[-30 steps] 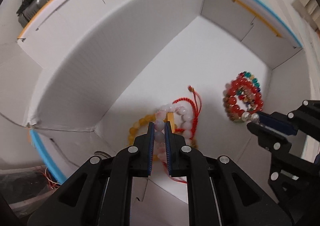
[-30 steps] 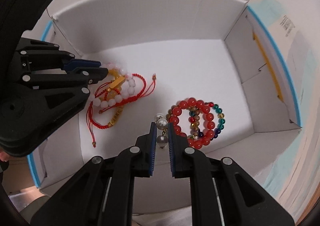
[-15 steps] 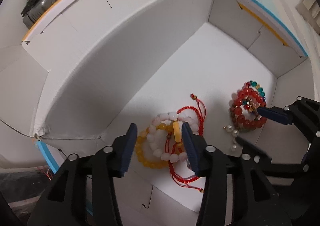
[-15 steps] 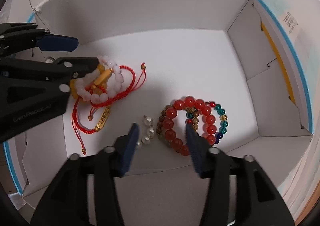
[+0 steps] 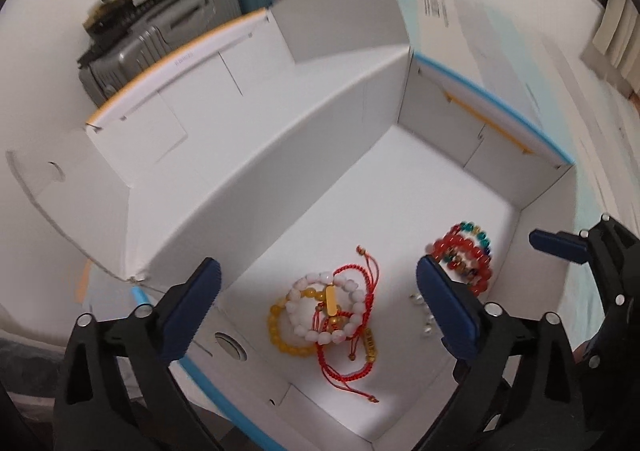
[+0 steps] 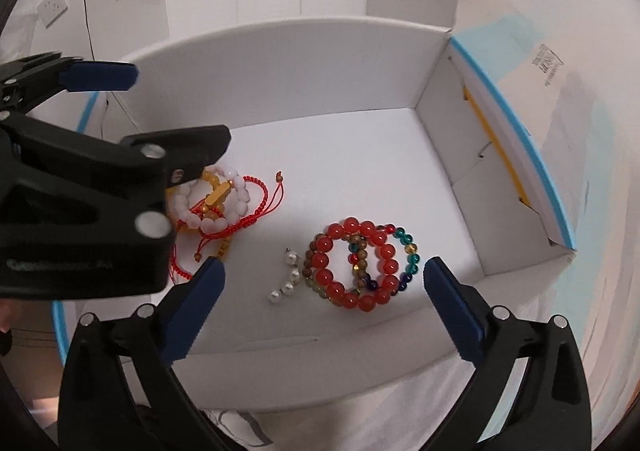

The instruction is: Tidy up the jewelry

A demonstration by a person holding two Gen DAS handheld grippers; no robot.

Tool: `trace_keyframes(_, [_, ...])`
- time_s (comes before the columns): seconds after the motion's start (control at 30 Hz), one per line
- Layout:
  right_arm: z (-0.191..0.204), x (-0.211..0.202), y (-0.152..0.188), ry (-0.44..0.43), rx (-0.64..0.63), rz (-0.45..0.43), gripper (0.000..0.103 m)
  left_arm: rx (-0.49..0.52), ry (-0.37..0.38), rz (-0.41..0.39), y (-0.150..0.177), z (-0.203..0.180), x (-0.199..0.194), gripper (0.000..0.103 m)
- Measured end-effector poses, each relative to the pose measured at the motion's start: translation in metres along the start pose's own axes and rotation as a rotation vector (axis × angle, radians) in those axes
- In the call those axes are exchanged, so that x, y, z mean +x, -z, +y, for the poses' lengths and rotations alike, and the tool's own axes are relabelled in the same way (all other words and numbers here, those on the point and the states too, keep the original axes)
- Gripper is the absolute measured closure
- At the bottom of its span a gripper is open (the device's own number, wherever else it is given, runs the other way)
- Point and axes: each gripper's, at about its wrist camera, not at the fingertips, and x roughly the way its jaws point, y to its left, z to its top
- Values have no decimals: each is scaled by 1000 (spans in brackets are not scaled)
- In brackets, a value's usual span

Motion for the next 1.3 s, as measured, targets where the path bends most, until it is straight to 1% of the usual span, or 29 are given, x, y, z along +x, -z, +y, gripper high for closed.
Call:
trace_keyframes(0.13, [-8,-17,6,23,39,-50,7,-17,-11,-55,4,-1,-24,6])
trace_keyframes(0.2, [-9,-30,7,38,72,-81,7,-19,-29,-103,8,0,-42,6])
trace_keyframes(0.23, [-13,-38,9,45,91,-100,7,-17,-31,-115,10,1,-49,6])
trace_keyframes(0.37, [-20,-67,12,85,144,-151,7,-20,-7,-146,20,1,-71,6])
trace_keyframes(0.5, [-22,-95,22,122,161,-205,7,-37,-15,-154,33,1,-84,6])
trace_keyframes(0.63, [-21,-116,35,121,173,-240,7,-71,9,-176,48,1,-97,6])
trace_keyframes(0.77, [-15,-136,48,139,180,-281,7,-90,1,-203,63,-1,-111,6])
trace_keyframes(0.93, [-5,-155,63,157,180,-317,7,-89,-21,-213,81,-5,-125,6])
trace_keyframes(1.0, [-2,-162,69,159,182,-331,7,-98,-10,-222,89,-5,-131,6])
trace_keyframes(1.3, [16,-183,96,160,188,-368,7,-118,-9,-244,118,-7,-154,6])
